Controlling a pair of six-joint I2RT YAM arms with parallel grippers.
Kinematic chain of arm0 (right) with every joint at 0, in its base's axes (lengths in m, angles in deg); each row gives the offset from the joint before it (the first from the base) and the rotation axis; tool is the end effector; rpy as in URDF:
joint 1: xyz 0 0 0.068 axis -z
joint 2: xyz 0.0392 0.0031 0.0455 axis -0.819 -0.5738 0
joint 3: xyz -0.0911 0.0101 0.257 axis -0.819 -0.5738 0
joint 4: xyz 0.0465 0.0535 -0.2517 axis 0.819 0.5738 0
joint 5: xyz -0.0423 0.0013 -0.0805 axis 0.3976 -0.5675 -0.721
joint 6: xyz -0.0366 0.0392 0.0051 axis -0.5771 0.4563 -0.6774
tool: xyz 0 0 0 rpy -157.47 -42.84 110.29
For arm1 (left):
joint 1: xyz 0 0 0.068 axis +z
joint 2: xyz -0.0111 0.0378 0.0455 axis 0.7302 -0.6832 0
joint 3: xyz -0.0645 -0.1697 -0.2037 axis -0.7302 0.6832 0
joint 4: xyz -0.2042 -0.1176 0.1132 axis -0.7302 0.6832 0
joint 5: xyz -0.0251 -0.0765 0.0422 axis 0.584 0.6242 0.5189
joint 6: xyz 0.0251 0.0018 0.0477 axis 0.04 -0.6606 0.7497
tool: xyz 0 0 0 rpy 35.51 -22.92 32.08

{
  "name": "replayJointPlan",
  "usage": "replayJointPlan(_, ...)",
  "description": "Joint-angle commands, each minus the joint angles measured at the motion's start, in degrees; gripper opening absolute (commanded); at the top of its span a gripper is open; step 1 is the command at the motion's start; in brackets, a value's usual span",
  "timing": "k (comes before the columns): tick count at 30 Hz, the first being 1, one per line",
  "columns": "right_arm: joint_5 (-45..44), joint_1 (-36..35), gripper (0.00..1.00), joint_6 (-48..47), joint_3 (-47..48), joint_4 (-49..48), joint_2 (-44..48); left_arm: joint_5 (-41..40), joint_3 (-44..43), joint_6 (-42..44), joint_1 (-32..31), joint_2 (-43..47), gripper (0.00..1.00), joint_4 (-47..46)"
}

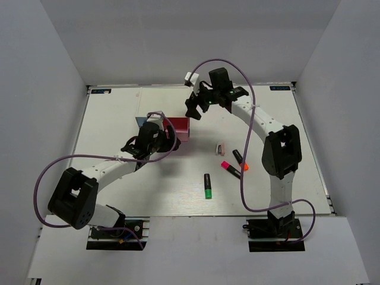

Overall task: Sort the stationery into containers
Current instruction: Open the drawer in the storage box, then pick up the pen from the center of the board.

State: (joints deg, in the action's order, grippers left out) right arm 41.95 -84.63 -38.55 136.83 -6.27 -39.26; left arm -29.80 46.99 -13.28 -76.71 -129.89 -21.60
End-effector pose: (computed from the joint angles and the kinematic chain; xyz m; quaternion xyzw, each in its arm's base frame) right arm 0.4051 0.2508 0.3109 -0.5141 0.6838 0.2335 0.4622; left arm 0.2549 -0.1454 0.2110 0.0028 0.8830 -0.2226 0.4132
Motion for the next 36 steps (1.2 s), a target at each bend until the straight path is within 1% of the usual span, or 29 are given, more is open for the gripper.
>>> replayJointPlan(1,1.51,1.35,0.9,0.65,-1.77,-2.09,6.66,-0.06,-1.95,0.91,-0.26,1.6,0.82,1.7)
replayJointPlan(2,2.12,1.78,0.9,1.18,-4.04,-2.44,8.32,-0.06,-1.95,0.91,-0.26,2.48,0.83,1.71)
replayJointPlan(3,2.12,2.22,0.85,1.44,-5.2,-4.7,10.25,-0.06,-1.95,1.43,-0.26,3.1,0.83,2.32)
replayJointPlan(4,2.47,2.23,0.83,2.32,-7.82,-5.86,11.84,0.55,-1.95,1.44,-0.26,3.8,0.83,2.32)
replayJointPlan(5,2.39,3.01,0.82,2.76,-11.32,-9.09,14.81,0.55,-1.95,2.05,-0.26,5.55,0.83,2.93)
replayJointPlan(6,1.34,3.19,0.77,3.37,-13.19,-12.86,18.24,0.55,-1.95,2.06,-0.26,6.7,0.83,3.89)
replayJointPlan(7,0.72,3.37,0.75,3.99,-17.73,-14.64,20.27,1.08,-1.95,2.84,-0.26,7.84,0.83,4.43)
replayJointPlan(8,0.02,3.89,0.71,4.43,-22.82,-19.53,24.12,1.08,-1.34,2.85,-0.26,10.38,0.83,6.09)
replayJointPlan(9,-3.2,4.07,0.6,5.57,-28.18,-21.58,27.99,1.08,-1.33,2.85,-0.26,11.71,0.83,7.23)
replayJointPlan(10,-4.72,4.25,0.55,5.93,-31.11,-28.39,29.94,1.08,-1.33,3.37,-0.26,13.02,0.83,8.46)
replayJointPlan(11,-6.04,4.6,0.51,6.28,-34.01,-29.76,33.44,1.08,-0.72,3.37,-0.26,14.26,0.83,10.91)
replayJointPlan(12,-8.49,4.69,0.37,5.93,-39.52,-29.86,35.56,1.08,-0.02,2.76,-0.26,16.88,0.83,11.98)
replayJointPlan(13,-10.08,4.95,0.31,6.54,-40.35,-25.77,36.19,1.69,0.51,2.24,-0.26,18.12,0.83,12.95)
replayJointPlan(14,-12.18,5.21,0.29,7.15,-40.97,-23.65,36.72,2.22,1.64,1.36,-0.26,19.18,0.83,13.83)
replayJointPlan(15,-12.81,5.48,0.29,7.33,-40.98,-20.4,36.64,2.75,2.35,-0.74,-0.26,20.23,0.83,15.23)
replayJointPlan(16,-14.21,6.0,0.31,7.34,-41.15,-11.5,36.47,3.71,3.14,-1.89,-0.26,22.25,0.83,15.24)
replayJointPlan(18,-16.06,7.14,0.36,7.42,-43.16,-6.34,35.94,5.03,5.87,-4.44,-0.26,23.84,0.83,15.86)
replayJointPlan(19,-16.94,7.41,0.45,7.08,-45.35,-4.57,35.85,5.73,6.74,-6.45,-0.26,24.72,0.83,15.86)
replayJointPlan(20,-17.3,7.76,0.49,7.16,-46.16,-3.16,36.28,5.74,8.41,-7.25,-0.26,25.95,0.83,15.86)
replayJointPlan(22,-17.21,8.64,0.56,7.16,-48.35,-1.4,36.11,6.27,9.04,-8.49,-0.26,26.57,0.83,16.47)
replayJointPlan(23,-17.3,8.82,0.61,7.25,-48.62,1.14,35.77,6.27,9.82,-8.49,-0.26,27.36,0.83,17.17)
replayJointPlan(26,-18.26,9.96,0.61,8.39,-51.08,3.44,35.5,6.27,9.83,-8.49,-0.26,27.98,0.84,19.63)
replayJointPlan(31,-20.2,10.49,0.61,8.13,-54.95,3.18,35.06,5.65,10.53,-9.1,-0.26,30.25,0.84,22.1)
replayJointPlan(34,-20.82,10.58,0.63,8.39,-55.31,3.53,30.95,5.65,12.28,-10.68,-0.26,31.67,0.84,22.71)
replayJointPlan(36,-20.9,10.75,0.63,9.26,-55.04,2.57,30.05,6.18,12.82,-11.21,-0.26,32.46,0.84,23.24)
